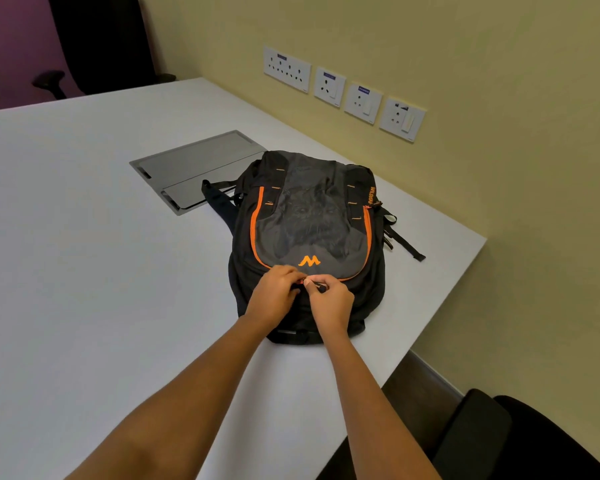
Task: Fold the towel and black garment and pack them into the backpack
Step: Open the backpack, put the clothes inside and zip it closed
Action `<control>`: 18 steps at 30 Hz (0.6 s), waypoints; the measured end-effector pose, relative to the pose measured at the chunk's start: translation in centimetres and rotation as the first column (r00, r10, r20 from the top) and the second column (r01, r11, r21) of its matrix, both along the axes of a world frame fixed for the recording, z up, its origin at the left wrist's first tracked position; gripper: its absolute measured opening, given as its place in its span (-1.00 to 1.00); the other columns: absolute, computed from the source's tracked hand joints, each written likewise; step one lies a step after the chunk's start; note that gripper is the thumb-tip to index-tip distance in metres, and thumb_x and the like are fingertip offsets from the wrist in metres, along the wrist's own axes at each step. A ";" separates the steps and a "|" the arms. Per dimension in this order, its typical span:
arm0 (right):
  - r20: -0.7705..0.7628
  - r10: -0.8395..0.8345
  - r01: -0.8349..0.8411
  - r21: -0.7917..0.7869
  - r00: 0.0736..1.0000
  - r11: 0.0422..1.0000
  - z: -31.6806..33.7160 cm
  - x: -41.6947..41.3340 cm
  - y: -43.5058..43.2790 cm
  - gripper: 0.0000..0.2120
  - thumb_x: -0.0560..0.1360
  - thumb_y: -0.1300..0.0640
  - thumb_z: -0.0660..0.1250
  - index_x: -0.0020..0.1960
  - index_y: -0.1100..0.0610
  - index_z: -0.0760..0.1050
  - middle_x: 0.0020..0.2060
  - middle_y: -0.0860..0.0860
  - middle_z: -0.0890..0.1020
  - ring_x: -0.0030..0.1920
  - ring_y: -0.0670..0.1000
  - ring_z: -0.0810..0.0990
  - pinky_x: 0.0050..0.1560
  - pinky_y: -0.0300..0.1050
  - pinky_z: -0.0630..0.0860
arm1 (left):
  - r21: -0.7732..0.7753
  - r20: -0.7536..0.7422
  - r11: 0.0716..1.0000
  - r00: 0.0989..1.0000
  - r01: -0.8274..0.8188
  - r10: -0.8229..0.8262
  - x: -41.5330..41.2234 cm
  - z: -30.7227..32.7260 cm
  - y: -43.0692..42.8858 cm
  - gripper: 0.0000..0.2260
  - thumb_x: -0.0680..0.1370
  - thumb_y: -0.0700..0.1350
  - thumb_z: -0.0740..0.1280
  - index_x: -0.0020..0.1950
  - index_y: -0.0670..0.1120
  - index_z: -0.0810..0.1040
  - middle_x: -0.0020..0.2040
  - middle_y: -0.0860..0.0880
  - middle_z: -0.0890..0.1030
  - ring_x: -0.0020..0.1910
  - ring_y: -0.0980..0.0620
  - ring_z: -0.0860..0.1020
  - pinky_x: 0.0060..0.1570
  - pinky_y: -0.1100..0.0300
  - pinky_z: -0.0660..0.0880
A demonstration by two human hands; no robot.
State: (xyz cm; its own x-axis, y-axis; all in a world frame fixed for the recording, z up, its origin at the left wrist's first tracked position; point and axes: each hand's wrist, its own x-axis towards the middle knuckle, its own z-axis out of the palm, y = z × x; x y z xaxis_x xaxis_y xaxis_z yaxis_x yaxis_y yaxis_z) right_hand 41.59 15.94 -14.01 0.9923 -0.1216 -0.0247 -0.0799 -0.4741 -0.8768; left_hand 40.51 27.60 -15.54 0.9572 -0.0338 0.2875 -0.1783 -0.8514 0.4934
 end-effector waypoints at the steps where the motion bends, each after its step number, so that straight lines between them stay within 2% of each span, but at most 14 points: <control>1: 0.005 0.007 -0.007 -0.013 1.000 1.000 0.1 -0.1 -0.1 -0.89 0.47 0.15 0.40 -0.04 0.15 0.65 -0.14 0.00 0.68 -0.21 -0.16 0.51 -0.33 -0.57 0.34 | 0.003 0.000 0.999 0.999 -0.032 0.032 -0.1 0.0 -0.2 -0.77 0.51 -0.28 0.32 0.14 -0.15 0.62 0.08 -0.09 0.62 0.10 -0.08 0.52 0.10 0.09 0.46; 4: -0.008 -0.010 0.010 -0.036 1.000 0.999 0.2 -0.2 -0.6 -0.87 0.47 0.14 0.41 -0.02 0.15 0.66 -0.12 0.01 0.67 -0.19 -0.15 0.50 -0.30 -0.51 0.31 | 0.024 -0.043 0.994 0.994 -0.103 0.104 0.5 0.9 -0.3 -0.80 0.56 -0.27 0.25 0.12 -0.15 0.61 0.09 -0.08 0.58 0.09 -0.03 0.49 -0.03 0.15 0.44; 6: -0.023 -0.052 0.051 -0.022 0.998 0.998 0.5 0.1 -1.4 -0.88 0.47 0.15 0.41 -0.03 0.16 0.66 -0.11 0.02 0.68 -0.17 -0.11 0.53 -0.21 -0.42 0.35 | 0.040 -0.070 0.992 0.990 -0.122 0.124 1.0 1.6 0.0 -0.80 0.55 -0.31 0.23 0.09 -0.16 0.60 0.09 -0.08 0.56 0.09 -0.03 0.49 -0.03 0.17 0.44; 9: -0.028 -0.187 0.187 -0.017 0.982 0.982 0.9 1.0 -4.4 -0.88 0.46 0.18 0.40 -0.05 0.16 0.67 -0.09 0.06 0.70 -0.05 0.04 0.62 -0.07 -0.27 0.40 | 0.027 -0.121 0.987 0.980 -0.158 0.161 1.1 1.9 0.6 -0.79 0.53 -0.37 0.23 0.04 -0.16 0.59 0.07 -0.10 0.56 0.05 -0.03 0.52 0.00 0.16 0.46; 12: -0.053 -0.330 0.330 -0.007 0.943 0.944 1.0 1.8 -7.9 -0.86 0.49 0.18 0.38 0.00 0.18 0.65 -0.03 0.11 0.68 0.04 0.10 0.60 -0.03 -0.24 0.39 | 0.053 -0.202 0.979 0.958 -0.197 0.203 1.1 2.4 0.2 -0.76 0.51 -0.40 0.20 0.03 -0.15 0.57 0.07 -0.11 0.55 0.00 -0.07 0.54 0.01 0.13 0.47; 15: -0.026 -0.291 0.292 0.016 0.956 0.956 1.2 2.3 -9.2 -0.86 0.50 0.20 0.37 0.02 0.20 0.63 -0.02 0.12 0.67 0.01 0.08 0.59 -0.09 -0.23 0.41 | 0.140 -0.313 0.976 0.928 -0.164 0.201 1.8 3.8 -1.1 -0.72 0.50 -0.40 0.18 0.10 -0.19 0.57 0.13 -0.18 0.52 0.06 -0.17 0.52 0.07 0.06 0.46; 18: -0.006 -0.210 0.210 0.022 0.978 0.977 1.4 2.4 -9.2 -0.85 0.51 0.20 0.36 0.04 0.20 0.62 0.00 0.11 0.66 0.05 0.06 0.58 -0.04 -0.25 0.43 | 0.149 -0.362 0.989 0.930 -0.015 0.069 3.0 5.1 -3.1 -0.74 0.52 -0.30 0.27 0.19 -0.17 0.56 0.20 -0.19 0.51 0.17 -0.20 0.50 0.16 0.03 0.44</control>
